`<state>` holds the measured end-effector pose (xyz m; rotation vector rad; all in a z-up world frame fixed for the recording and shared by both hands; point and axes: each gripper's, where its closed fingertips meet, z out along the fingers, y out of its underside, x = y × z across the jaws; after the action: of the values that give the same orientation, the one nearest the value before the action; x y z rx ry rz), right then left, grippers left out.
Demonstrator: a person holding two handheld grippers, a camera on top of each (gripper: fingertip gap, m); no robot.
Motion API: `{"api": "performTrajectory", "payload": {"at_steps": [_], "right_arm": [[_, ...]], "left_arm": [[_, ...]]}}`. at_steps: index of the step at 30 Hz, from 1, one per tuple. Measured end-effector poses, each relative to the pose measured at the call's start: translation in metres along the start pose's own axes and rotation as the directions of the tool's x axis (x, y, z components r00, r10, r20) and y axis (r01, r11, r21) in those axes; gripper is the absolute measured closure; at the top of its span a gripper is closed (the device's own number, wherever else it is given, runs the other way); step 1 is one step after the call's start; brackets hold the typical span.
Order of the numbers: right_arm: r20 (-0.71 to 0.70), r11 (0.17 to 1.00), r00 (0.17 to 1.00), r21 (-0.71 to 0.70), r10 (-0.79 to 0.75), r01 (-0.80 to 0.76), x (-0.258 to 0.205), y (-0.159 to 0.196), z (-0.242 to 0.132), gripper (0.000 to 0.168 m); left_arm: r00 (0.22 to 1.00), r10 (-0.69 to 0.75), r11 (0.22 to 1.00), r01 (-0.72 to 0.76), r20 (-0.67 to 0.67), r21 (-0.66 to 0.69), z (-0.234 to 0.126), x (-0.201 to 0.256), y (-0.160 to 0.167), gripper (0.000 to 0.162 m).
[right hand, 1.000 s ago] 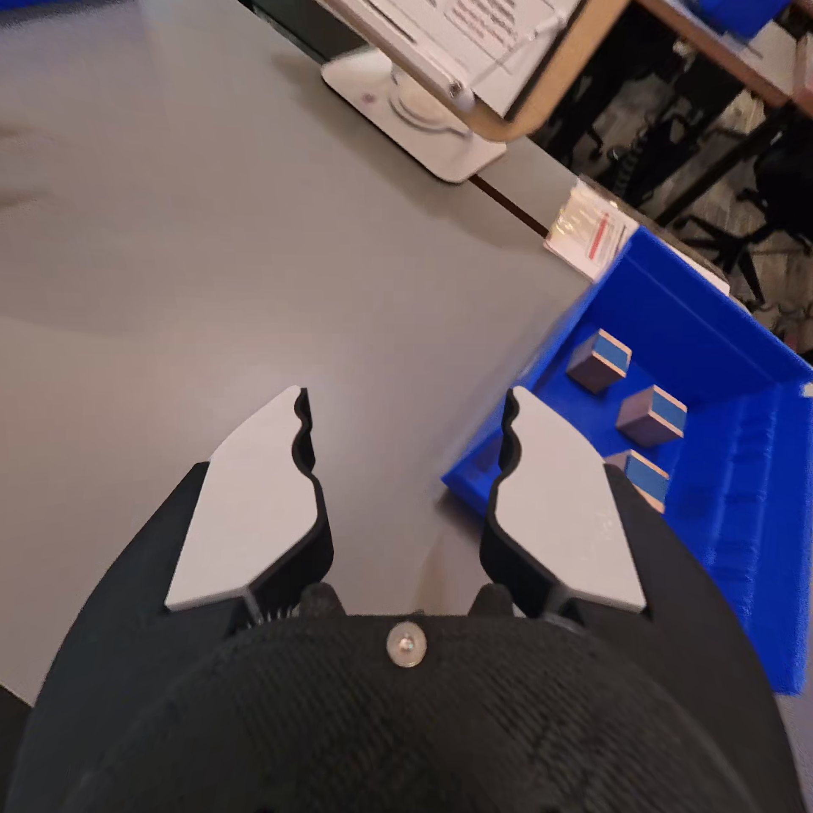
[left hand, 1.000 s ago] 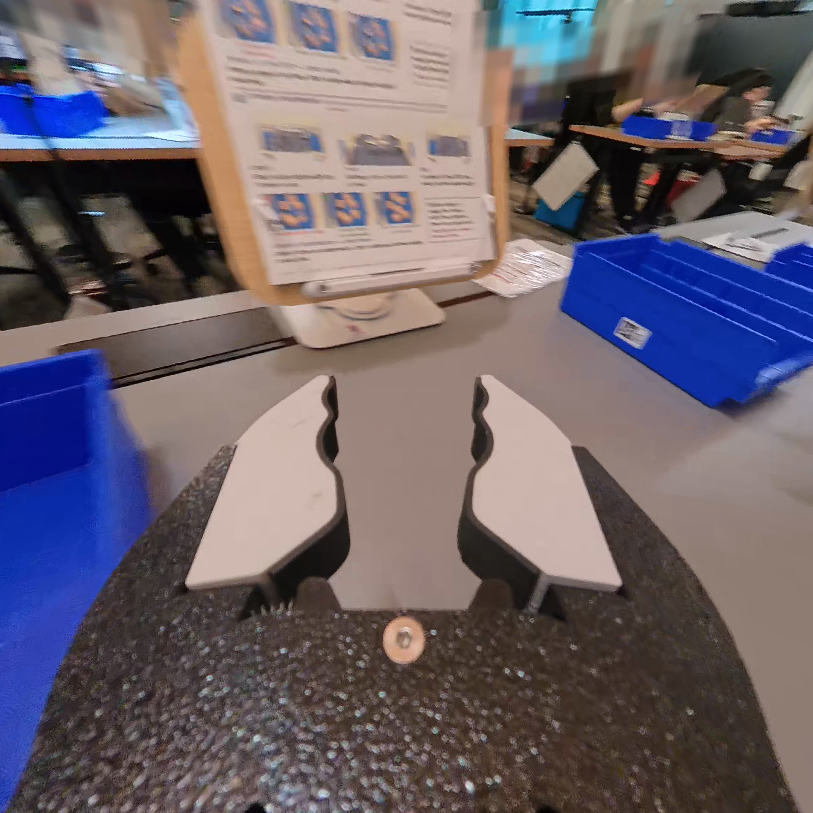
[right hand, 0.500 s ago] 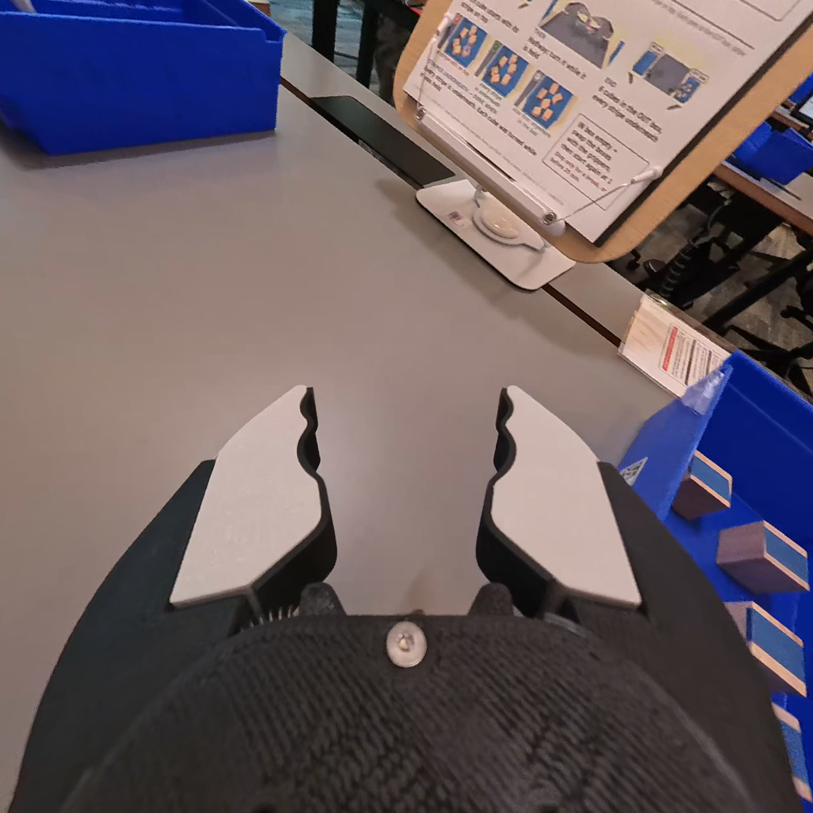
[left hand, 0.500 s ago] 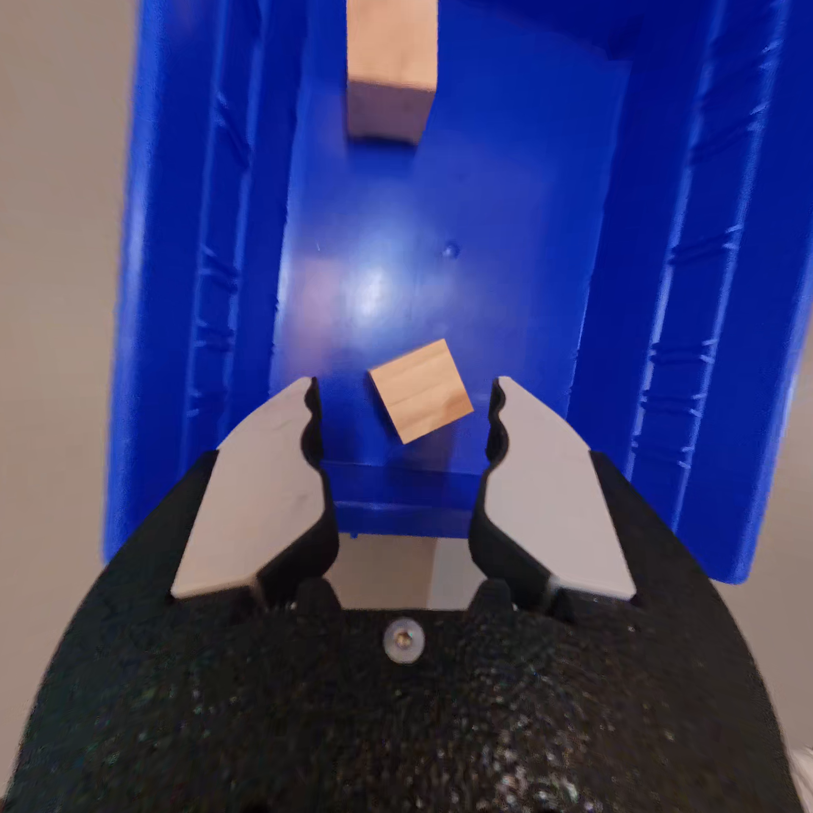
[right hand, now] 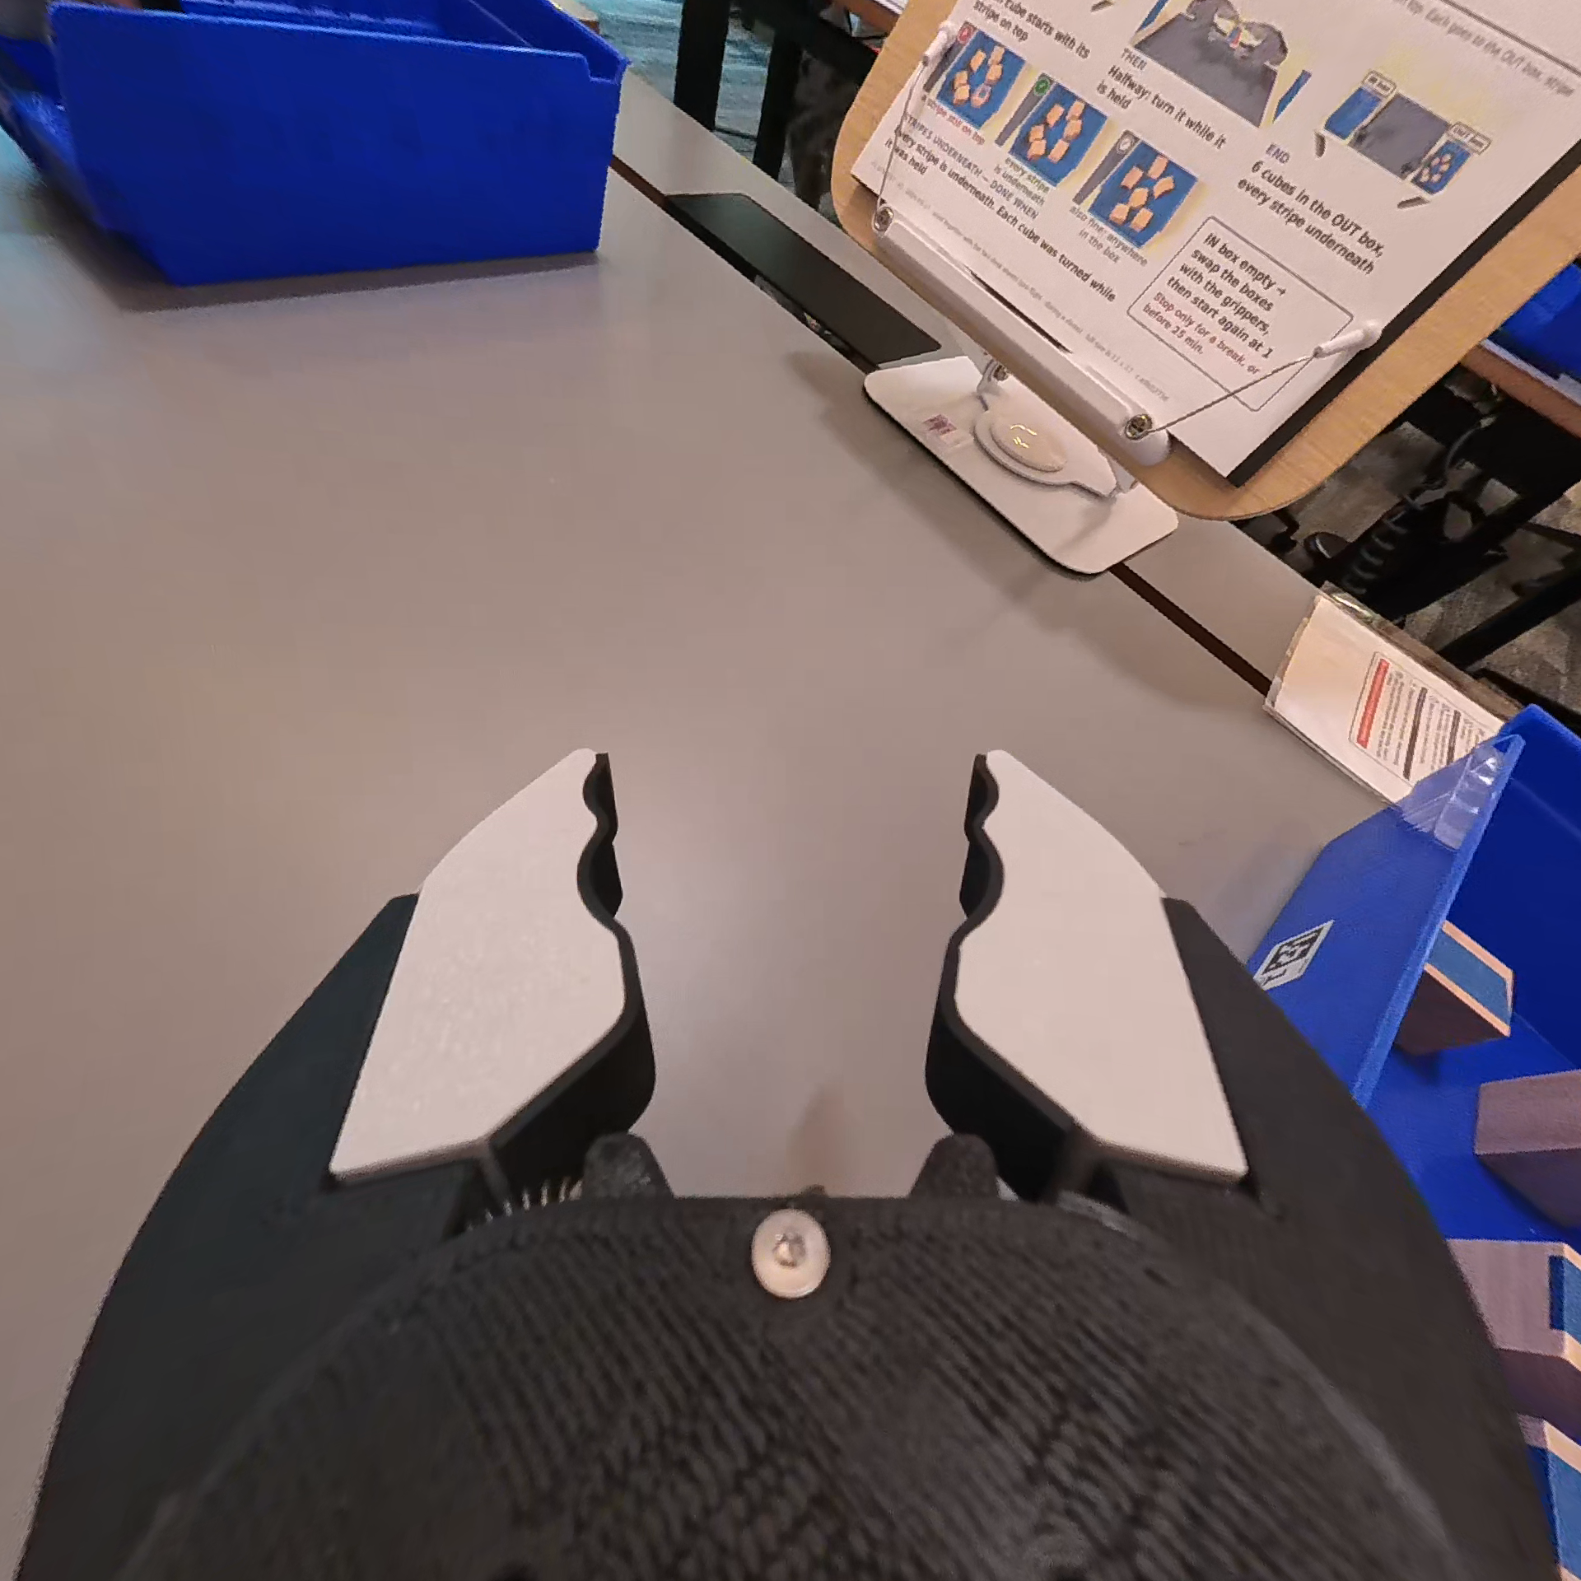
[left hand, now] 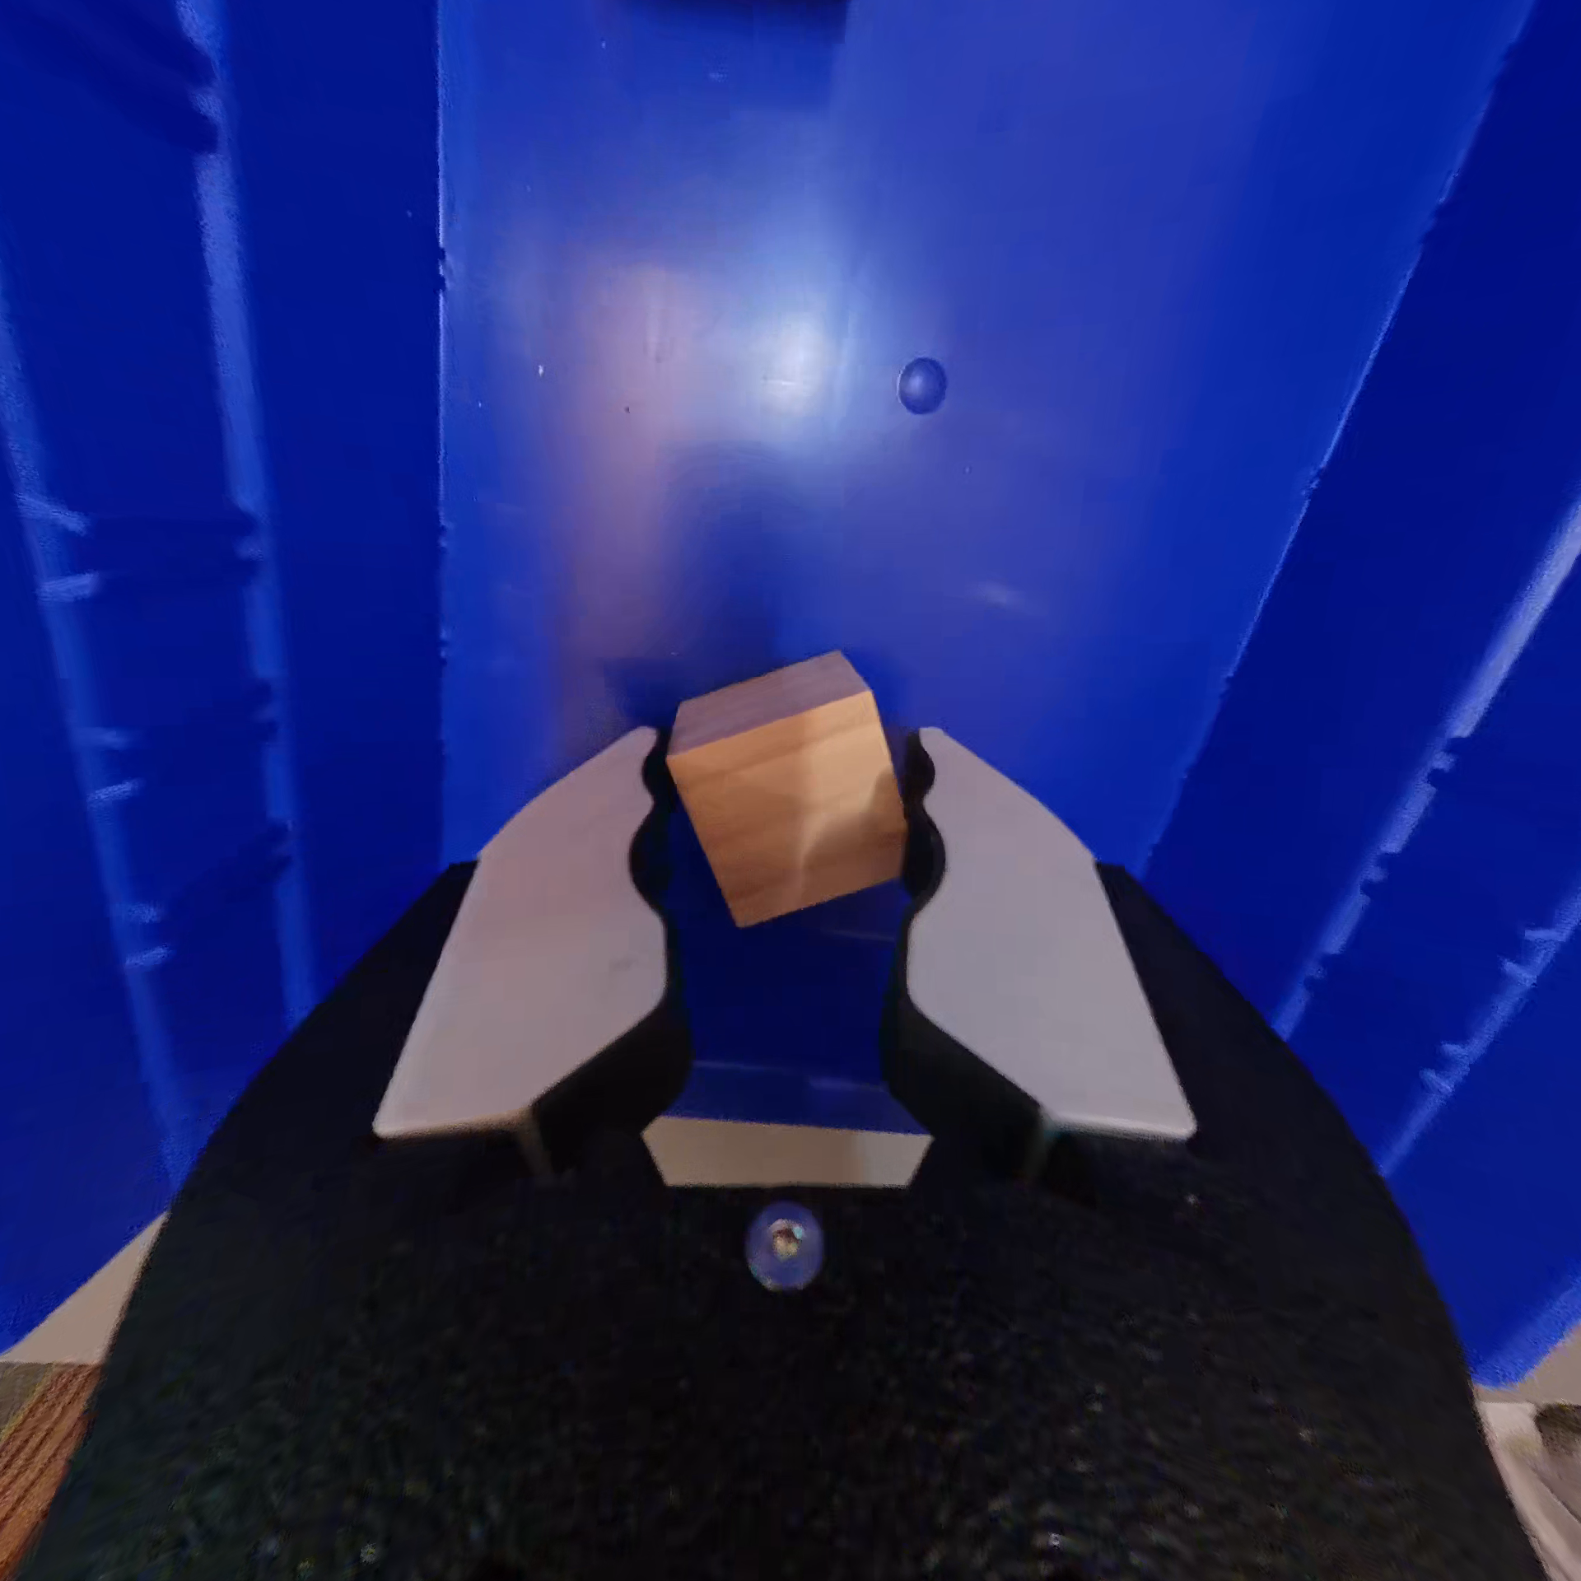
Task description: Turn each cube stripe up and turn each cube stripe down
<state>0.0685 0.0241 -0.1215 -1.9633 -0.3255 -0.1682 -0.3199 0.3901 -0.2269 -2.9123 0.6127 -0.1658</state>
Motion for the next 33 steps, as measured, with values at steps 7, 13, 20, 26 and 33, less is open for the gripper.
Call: {"api": "performTrajectory", "payload": {"at_steps": [7, 13, 20, 26, 33], "right_arm": [[0.007, 0.999, 1.000, 0.034, -0.016, 0.016, -0.009, -0.009, -0.001, 0.089], [0.035, 0.995, 0.998, 0.085, -0.060, 0.057, -0.030, -0.021, 0.004, 0.088], [0.094, 0.969, 0.990, 0.231, -0.108, 0.083, -0.060, -0.061, 0.010, 0.085], [0.133, 0.927, 0.978, 0.360, -0.160, 0.103, -0.079, -0.107, 0.017, 0.087], [0.076, 0.842, 0.962, 0.506, -0.261, 0.188, -0.072, -0.152, 0.015, 0.093]], "left_arm": [[0.996, 0.083, 0.994, -0.085, 0.025, 0.062, -0.001, 0.002, -0.007, 0.112], [0.991, 0.127, 0.929, -0.105, -0.038, 0.355, -0.063, 0.025, -0.028, 0.112], [0.852, 0.413, 0.745, -0.113, -0.322, 0.658, -0.171, 0.131, -0.022, 0.113], [0.504, 0.665, 0.687, -0.124, -0.551, 0.716, -0.200, 0.242, 0.026, 0.113], [-0.054, 0.629, 0.769, -0.097, -0.775, 0.631, -0.224, 0.330, 0.082, 0.114]]}}
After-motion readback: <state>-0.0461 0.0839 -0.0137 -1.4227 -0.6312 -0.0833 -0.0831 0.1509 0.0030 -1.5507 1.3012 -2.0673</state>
